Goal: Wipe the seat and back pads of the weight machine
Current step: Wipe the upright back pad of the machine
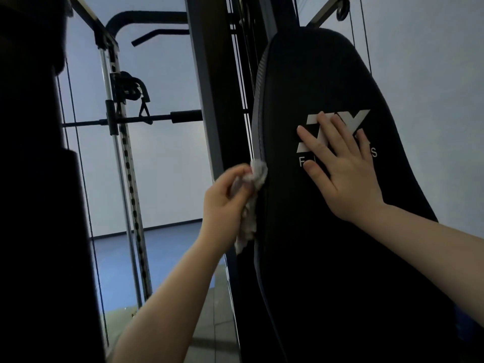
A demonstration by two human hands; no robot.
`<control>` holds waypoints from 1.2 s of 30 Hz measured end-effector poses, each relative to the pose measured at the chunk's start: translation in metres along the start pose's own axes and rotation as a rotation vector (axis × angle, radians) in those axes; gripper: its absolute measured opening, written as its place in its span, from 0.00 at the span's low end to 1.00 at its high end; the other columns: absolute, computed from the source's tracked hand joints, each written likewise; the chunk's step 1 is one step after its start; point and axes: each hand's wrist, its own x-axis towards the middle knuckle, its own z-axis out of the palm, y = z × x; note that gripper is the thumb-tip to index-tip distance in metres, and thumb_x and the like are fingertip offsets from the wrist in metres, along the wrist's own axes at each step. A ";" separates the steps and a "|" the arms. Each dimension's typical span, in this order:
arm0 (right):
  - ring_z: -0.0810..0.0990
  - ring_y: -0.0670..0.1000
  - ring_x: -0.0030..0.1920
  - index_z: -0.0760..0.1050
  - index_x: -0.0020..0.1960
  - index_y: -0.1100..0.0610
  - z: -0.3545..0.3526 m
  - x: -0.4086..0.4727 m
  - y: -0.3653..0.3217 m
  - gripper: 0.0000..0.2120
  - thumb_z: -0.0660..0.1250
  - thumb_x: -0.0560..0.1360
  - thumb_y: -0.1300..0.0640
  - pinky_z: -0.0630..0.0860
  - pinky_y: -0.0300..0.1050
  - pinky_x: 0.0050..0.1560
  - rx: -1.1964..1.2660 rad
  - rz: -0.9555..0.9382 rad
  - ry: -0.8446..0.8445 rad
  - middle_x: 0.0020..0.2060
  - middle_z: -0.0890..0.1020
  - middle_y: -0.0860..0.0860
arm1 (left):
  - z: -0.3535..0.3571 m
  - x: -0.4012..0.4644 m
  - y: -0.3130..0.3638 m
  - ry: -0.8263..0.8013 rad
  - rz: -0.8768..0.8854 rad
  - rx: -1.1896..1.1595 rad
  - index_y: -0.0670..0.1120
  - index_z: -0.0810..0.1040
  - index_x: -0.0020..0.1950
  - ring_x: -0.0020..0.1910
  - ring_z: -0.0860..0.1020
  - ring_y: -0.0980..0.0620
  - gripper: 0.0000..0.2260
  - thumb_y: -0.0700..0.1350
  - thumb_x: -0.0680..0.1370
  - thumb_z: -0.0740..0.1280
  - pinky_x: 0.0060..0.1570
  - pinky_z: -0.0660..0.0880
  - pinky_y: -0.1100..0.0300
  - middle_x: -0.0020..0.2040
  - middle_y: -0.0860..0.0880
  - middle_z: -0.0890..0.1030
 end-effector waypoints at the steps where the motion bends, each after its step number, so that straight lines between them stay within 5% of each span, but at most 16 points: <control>1: 0.46 0.50 0.78 0.53 0.77 0.41 0.000 0.000 0.000 0.25 0.46 0.80 0.41 0.45 0.62 0.75 0.001 -0.001 0.004 0.79 0.52 0.49 | -0.003 -0.021 -0.008 -0.008 -0.032 0.013 0.51 0.80 0.52 0.51 0.80 0.55 0.08 0.42 0.76 0.66 0.53 0.75 0.61 0.49 0.52 0.83; 4: 0.47 0.51 0.78 0.54 0.77 0.42 0.001 -0.002 0.001 0.25 0.47 0.81 0.42 0.46 0.63 0.75 -0.001 -0.001 0.022 0.78 0.53 0.49 | -0.011 -0.058 -0.014 -0.017 -0.094 -0.001 0.50 0.81 0.51 0.46 0.81 0.50 0.07 0.40 0.76 0.67 0.48 0.76 0.56 0.45 0.50 0.83; 7: 0.48 0.51 0.78 0.55 0.77 0.42 0.001 -0.002 0.000 0.24 0.48 0.81 0.43 0.46 0.63 0.75 0.000 -0.007 0.033 0.78 0.53 0.50 | -0.005 -0.020 -0.005 0.068 -0.017 0.055 0.54 0.79 0.49 0.42 0.78 0.59 0.10 0.38 0.76 0.67 0.46 0.73 0.64 0.42 0.55 0.82; 10: 0.48 0.52 0.78 0.55 0.77 0.43 0.000 -0.001 0.001 0.24 0.49 0.81 0.44 0.46 0.63 0.75 -0.003 -0.012 0.039 0.78 0.54 0.51 | 0.006 -0.006 -0.003 0.080 -0.044 0.018 0.50 0.79 0.52 0.39 0.76 0.58 0.08 0.38 0.78 0.65 0.44 0.73 0.62 0.43 0.53 0.80; 15: 0.48 0.54 0.78 0.55 0.77 0.44 0.000 -0.003 -0.002 0.23 0.49 0.82 0.45 0.44 0.63 0.75 -0.009 -0.009 0.035 0.78 0.54 0.52 | -0.011 -0.084 -0.024 0.043 -0.164 0.056 0.50 0.79 0.52 0.34 0.75 0.57 0.06 0.40 0.78 0.66 0.37 0.72 0.60 0.40 0.50 0.80; 19: 0.49 0.56 0.78 0.56 0.77 0.45 0.000 -0.018 -0.006 0.23 0.49 0.82 0.45 0.45 0.63 0.75 0.002 0.035 0.052 0.78 0.55 0.53 | -0.008 -0.154 -0.030 0.040 -0.226 0.079 0.49 0.78 0.51 0.44 0.80 0.49 0.05 0.44 0.76 0.67 0.44 0.77 0.52 0.44 0.48 0.82; 22: 0.50 0.56 0.78 0.55 0.77 0.45 0.002 -0.033 -0.006 0.23 0.49 0.82 0.45 0.45 0.62 0.75 -0.005 0.047 0.044 0.78 0.55 0.54 | -0.002 -0.146 -0.024 0.148 -0.186 0.122 0.53 0.77 0.48 0.36 0.76 0.57 0.09 0.38 0.77 0.67 0.35 0.74 0.63 0.42 0.50 0.79; 26: 0.50 0.56 0.78 0.55 0.77 0.46 0.002 -0.041 -0.008 0.23 0.48 0.83 0.46 0.46 0.61 0.75 -0.020 0.061 0.049 0.78 0.55 0.54 | 0.010 -0.128 -0.024 0.269 -0.206 0.095 0.53 0.75 0.48 0.40 0.77 0.51 0.08 0.39 0.77 0.65 0.41 0.75 0.52 0.43 0.50 0.79; 29: 0.51 0.56 0.78 0.55 0.77 0.46 0.003 -0.047 -0.010 0.23 0.46 0.83 0.45 0.46 0.61 0.75 -0.049 0.074 0.048 0.78 0.55 0.54 | 0.026 -0.192 -0.041 0.240 -0.290 0.085 0.48 0.73 0.48 0.40 0.76 0.50 0.03 0.41 0.77 0.66 0.42 0.74 0.51 0.41 0.47 0.77; 33: 0.53 0.54 0.77 0.55 0.77 0.45 -0.002 -0.046 -0.012 0.24 0.43 0.82 0.44 0.47 0.58 0.76 -0.115 0.114 0.017 0.77 0.59 0.51 | 0.045 -0.270 -0.038 0.210 -0.431 0.084 0.55 0.73 0.44 0.34 0.71 0.58 0.07 0.43 0.74 0.66 0.37 0.70 0.60 0.35 0.58 0.74; 36: 0.59 0.52 0.76 0.60 0.76 0.47 -0.002 -0.049 -0.011 0.25 0.42 0.82 0.44 0.52 0.56 0.75 -0.130 0.105 0.016 0.74 0.65 0.50 | 0.042 -0.251 -0.036 0.287 -0.384 0.092 0.59 0.74 0.45 0.38 0.75 0.51 0.10 0.43 0.75 0.66 0.39 0.74 0.49 0.39 0.53 0.77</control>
